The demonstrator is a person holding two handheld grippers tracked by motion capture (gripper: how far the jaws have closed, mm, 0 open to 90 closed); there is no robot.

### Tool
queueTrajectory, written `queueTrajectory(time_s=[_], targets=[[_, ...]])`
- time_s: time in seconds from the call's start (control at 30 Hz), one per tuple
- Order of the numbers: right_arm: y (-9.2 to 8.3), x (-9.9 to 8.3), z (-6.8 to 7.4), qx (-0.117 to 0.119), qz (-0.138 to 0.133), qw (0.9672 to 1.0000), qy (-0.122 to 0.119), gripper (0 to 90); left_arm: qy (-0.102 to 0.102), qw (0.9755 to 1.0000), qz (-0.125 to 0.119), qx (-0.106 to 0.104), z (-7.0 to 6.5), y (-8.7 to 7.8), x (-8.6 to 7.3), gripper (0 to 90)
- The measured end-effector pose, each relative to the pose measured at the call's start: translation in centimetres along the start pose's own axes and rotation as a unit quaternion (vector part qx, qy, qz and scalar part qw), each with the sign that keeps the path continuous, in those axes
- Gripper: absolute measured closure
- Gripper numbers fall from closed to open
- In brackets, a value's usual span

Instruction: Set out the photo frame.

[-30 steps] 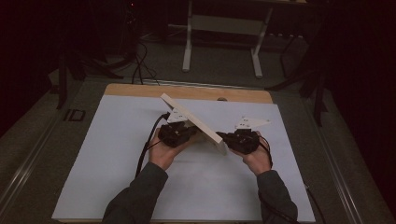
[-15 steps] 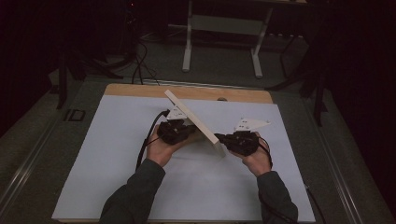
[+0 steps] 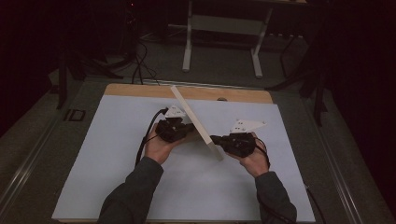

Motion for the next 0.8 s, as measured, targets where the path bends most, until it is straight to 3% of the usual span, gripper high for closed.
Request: queueTrajectory(time_s=[0.1, 0.23, 0.8], targets=[[0.1, 0.0, 0.2, 0.006, 0.001, 1.0000, -0.001, 89.9, 0.012, 0.9998, 0.001, -0.019, -0.4, -0.2, 0.0, 90.0], [0.2, 0.0, 0.3, 0.010, 0.002, 0.9999, -0.001, 89.9, 0.029, 0.9993, 0.006, -0.023, -0.8, -0.3, 0.1, 90.0], [1.0, 0.3, 1.4, 0.026, 0.012, 0.9995, -0.017, 89.9, 0.028, 0.9992, 0.005, -0.029, -0.5, -0.4, 0.1, 90.0]])
Point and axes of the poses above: each handheld gripper's, and its own axes: y roughly forward along the jaws, x roughly out of its top, z roughly to its left, the point moved 3 cm from there along y, roughly forward along the jaws, and after that the axes turned 14 degrees about y, right-handed, at the moved point
